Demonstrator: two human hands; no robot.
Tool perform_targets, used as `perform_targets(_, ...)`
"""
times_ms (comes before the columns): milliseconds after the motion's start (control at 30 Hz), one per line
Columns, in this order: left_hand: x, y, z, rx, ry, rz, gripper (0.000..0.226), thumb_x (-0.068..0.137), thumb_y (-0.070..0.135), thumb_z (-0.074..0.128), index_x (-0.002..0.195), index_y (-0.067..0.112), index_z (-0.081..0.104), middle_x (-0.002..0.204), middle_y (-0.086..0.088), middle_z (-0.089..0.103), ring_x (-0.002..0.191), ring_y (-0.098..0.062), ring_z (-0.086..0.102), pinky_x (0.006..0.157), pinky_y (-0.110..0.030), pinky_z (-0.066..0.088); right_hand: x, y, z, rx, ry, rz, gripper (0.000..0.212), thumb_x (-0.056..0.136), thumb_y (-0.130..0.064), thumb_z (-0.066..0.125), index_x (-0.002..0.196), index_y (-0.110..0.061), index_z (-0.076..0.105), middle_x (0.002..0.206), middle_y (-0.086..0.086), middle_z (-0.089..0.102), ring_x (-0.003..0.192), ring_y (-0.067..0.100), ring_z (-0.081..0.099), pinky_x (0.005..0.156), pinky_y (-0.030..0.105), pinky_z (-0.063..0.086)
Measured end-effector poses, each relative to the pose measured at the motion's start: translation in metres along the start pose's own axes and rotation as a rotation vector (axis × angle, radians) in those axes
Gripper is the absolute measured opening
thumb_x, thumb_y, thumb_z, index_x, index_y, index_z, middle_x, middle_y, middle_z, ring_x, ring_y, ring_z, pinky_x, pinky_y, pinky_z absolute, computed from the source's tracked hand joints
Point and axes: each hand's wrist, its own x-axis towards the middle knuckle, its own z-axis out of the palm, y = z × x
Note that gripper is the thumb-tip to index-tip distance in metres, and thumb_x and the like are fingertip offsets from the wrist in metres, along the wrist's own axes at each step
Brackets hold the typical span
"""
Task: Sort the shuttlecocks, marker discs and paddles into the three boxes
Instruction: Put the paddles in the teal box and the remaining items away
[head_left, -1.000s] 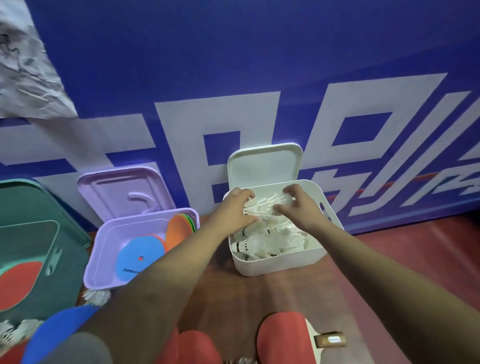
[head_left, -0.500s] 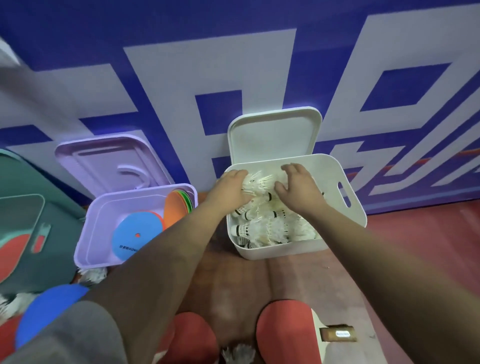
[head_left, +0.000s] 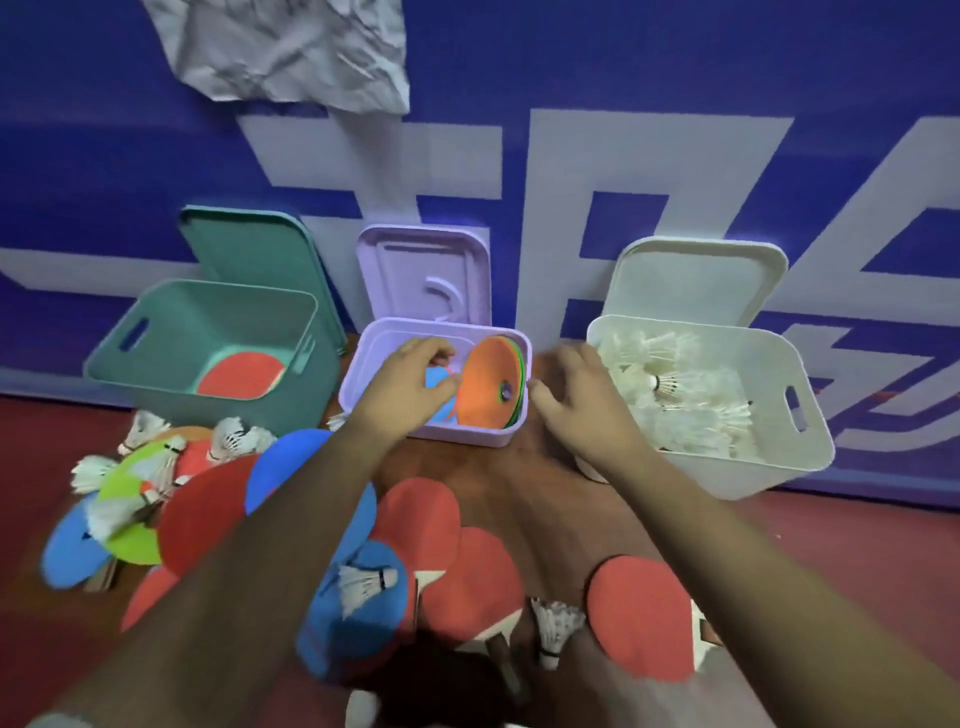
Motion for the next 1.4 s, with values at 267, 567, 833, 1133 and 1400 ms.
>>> perform_targets(267,-0.133,-0.098,-0.014,-0.001,-0.168,-0.19,0.02,0.082,0.013,0.069,0.1,0.006,0.066,0.096,-0.008,0.064,0.089,-0.016,0.06,0.085,-0.02,0.043,-0.063,-0.036,0.123,-0.037,-0.234,0.047,0.038,0.087,-0.03,0.061,0.117,-0.008,0.057,0.114,0.011,0.054,0.11,0.029,0.053,0.096,0.039,0.043)
perform_targets(567,-0.186,-0.149,0.035,0.179,-0.538,-0.167,0.035,0.085,0.03,0.06,0.115,0.011,0.057,0.113,-0.009,0.054,0.104,-0.028,0.056,0.089,-0.041,0.045,-0.122,-0.046,0.204,-0.157,-0.397,0.364,0.049,0.084,-0.035,0.054,0.126,-0.01,0.055,0.116,0.013,0.054,0.107,0.034,0.057,0.094,0.037,0.044)
perform_targets(833,-0.185,-0.165,0.085,0.623,-0.702,0.142,0.04,0.088,0.03,0.052,0.124,0.012,0.052,0.125,-0.011,0.053,0.118,-0.027,0.049,0.102,-0.035,0.037,-0.176,-0.03,0.196,-0.199,-0.176,0.631,0.048,0.084,-0.027,0.062,0.127,-0.008,0.054,0.122,0.013,0.049,0.105,0.034,0.057,0.092,0.039,0.046)
perform_targets(1133,-0.164,-0.118,0.078,-0.234,-0.471,-0.272,0.022,0.084,0.02,0.066,0.105,0.015,0.065,0.092,-0.005,0.068,0.086,-0.024,0.064,0.077,-0.037,0.049,-0.207,0.038,0.17,-0.283,-0.133,0.914,0.054,0.089,-0.028,0.061,0.139,-0.013,0.046,0.131,0.021,0.044,0.116,0.041,0.05,0.099,0.04,0.041)
perform_targets(1400,-0.17,-0.085,0.097,-0.961,-0.376,-0.789,0.015,0.094,0.003,0.056,0.106,0.011,0.059,0.108,-0.018,0.063,0.101,-0.03,0.063,0.083,-0.033,0.052,-0.208,0.081,0.165,-0.209,-0.223,0.763,0.029,0.09,-0.012,0.042,0.108,-0.007,0.064,0.106,0.016,0.063,0.099,0.033,0.061,0.084,0.031,0.041)
